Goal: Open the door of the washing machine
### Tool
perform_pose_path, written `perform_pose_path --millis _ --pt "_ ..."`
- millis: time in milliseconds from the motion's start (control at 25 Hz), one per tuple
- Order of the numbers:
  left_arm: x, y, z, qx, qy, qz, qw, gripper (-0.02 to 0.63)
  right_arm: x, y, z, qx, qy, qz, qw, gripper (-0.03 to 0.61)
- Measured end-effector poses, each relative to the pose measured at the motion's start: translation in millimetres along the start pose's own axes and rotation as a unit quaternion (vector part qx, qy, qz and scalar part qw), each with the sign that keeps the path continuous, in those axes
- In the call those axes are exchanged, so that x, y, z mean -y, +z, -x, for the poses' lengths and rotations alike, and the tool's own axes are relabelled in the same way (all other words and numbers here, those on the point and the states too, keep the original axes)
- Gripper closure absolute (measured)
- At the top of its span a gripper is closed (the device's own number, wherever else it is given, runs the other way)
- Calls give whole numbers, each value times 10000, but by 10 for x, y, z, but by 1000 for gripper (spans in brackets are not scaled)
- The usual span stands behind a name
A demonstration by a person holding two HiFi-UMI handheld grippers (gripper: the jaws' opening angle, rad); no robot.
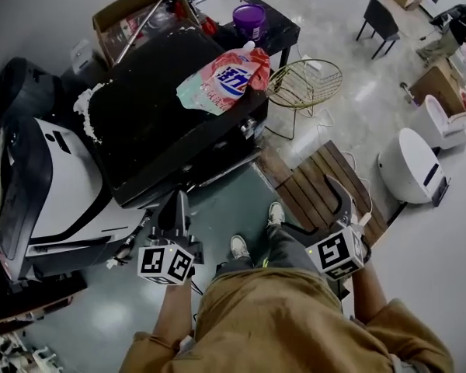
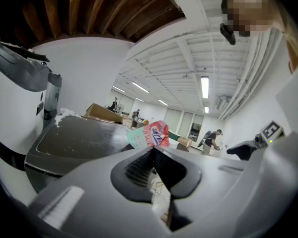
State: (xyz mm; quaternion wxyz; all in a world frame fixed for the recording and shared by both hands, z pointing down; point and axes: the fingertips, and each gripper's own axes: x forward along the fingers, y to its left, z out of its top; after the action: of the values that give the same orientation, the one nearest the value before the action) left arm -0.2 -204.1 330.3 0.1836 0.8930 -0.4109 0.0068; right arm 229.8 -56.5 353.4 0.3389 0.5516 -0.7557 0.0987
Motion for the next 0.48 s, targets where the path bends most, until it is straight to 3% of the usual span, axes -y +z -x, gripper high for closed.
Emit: perform_pose_path --millis 240,480 --pt "-104 131 -174 180 829 41 9964 554 390 -134 -546 -191 776 566 9952 5" --pt "-198 35 -82 205 1684 121 9854 554 486 -381 -1196 -460 1605 1184 9788 5"
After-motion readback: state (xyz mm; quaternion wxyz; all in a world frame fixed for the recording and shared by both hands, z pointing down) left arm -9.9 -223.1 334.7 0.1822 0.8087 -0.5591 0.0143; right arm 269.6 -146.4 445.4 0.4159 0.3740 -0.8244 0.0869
